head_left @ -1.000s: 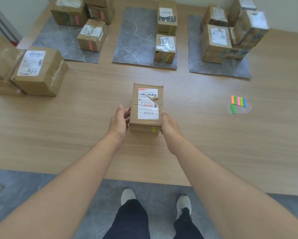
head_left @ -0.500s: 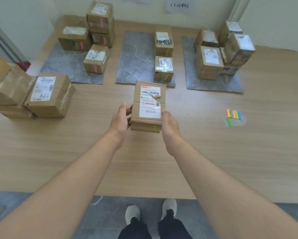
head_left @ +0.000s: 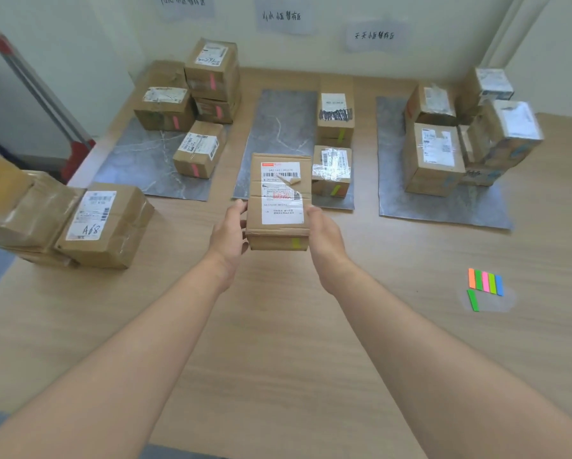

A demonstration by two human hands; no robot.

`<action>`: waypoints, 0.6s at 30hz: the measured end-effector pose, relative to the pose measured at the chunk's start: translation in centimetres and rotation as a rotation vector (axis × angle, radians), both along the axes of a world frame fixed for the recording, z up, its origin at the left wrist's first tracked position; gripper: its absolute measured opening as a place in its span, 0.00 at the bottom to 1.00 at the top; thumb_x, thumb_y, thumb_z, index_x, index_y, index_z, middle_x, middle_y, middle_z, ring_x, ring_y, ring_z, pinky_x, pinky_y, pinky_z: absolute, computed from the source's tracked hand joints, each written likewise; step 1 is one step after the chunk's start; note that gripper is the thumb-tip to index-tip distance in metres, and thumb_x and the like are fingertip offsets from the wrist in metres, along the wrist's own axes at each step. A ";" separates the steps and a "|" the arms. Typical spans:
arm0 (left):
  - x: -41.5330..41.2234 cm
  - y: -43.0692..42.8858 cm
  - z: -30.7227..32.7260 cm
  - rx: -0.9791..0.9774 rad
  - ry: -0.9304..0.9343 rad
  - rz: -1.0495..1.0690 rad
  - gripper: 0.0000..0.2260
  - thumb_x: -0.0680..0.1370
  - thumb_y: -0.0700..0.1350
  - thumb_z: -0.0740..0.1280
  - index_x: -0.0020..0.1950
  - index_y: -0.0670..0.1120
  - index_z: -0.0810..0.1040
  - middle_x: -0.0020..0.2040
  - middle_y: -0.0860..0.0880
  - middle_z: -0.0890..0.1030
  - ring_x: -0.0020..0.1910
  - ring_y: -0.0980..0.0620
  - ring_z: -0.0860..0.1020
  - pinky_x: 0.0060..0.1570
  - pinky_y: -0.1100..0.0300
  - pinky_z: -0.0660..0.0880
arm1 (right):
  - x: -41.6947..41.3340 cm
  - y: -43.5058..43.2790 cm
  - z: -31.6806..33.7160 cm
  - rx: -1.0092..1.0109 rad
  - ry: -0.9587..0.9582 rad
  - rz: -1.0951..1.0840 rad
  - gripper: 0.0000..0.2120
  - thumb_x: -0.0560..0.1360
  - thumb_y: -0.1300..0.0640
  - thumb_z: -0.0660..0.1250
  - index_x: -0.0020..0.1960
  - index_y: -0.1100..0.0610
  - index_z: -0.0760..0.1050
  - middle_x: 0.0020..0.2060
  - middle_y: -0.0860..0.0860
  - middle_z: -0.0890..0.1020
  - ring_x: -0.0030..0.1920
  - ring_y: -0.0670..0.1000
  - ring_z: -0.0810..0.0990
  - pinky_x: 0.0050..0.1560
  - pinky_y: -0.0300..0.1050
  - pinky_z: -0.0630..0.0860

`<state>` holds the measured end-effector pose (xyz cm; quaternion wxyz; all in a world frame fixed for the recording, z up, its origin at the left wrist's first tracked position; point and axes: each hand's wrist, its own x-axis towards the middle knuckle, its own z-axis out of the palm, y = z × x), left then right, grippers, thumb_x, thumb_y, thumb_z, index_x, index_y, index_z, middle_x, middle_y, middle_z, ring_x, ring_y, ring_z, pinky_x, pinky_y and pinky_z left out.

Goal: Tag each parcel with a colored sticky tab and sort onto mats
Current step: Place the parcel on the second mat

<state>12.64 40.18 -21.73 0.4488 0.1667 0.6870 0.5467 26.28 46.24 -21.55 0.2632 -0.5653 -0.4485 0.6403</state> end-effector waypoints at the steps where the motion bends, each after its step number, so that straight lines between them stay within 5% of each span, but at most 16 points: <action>1: -0.3 0.8 0.0 -0.005 -0.004 0.003 0.16 0.83 0.57 0.56 0.53 0.54 0.82 0.46 0.56 0.85 0.45 0.54 0.79 0.51 0.58 0.74 | -0.4 1.1 -0.1 0.001 0.005 0.004 0.17 0.84 0.45 0.55 0.63 0.48 0.78 0.52 0.41 0.80 0.53 0.43 0.76 0.51 0.42 0.68; 9: -3.6 7.5 -0.4 0.020 0.002 0.024 0.16 0.83 0.57 0.56 0.58 0.54 0.80 0.48 0.57 0.83 0.49 0.55 0.80 0.52 0.58 0.76 | -4.2 8.3 -0.5 -0.016 0.014 -0.023 0.16 0.82 0.46 0.56 0.60 0.49 0.79 0.54 0.44 0.82 0.56 0.46 0.77 0.53 0.44 0.70; 14: -6.7 13.1 -1.5 0.065 -0.006 0.043 0.15 0.84 0.54 0.55 0.49 0.55 0.81 0.39 0.63 0.84 0.46 0.58 0.80 0.56 0.57 0.74 | -7.8 12.9 -1.1 -0.009 0.044 -0.098 0.15 0.81 0.45 0.57 0.53 0.51 0.80 0.51 0.47 0.84 0.52 0.49 0.79 0.49 0.44 0.72; 18: -9.3 17.0 -2.3 0.100 -0.023 0.071 0.16 0.84 0.53 0.55 0.48 0.54 0.82 0.42 0.61 0.85 0.50 0.56 0.81 0.61 0.55 0.74 | -11.1 16.3 -2.2 -0.026 0.046 -0.107 0.15 0.80 0.45 0.57 0.53 0.49 0.80 0.51 0.48 0.83 0.50 0.49 0.78 0.50 0.44 0.71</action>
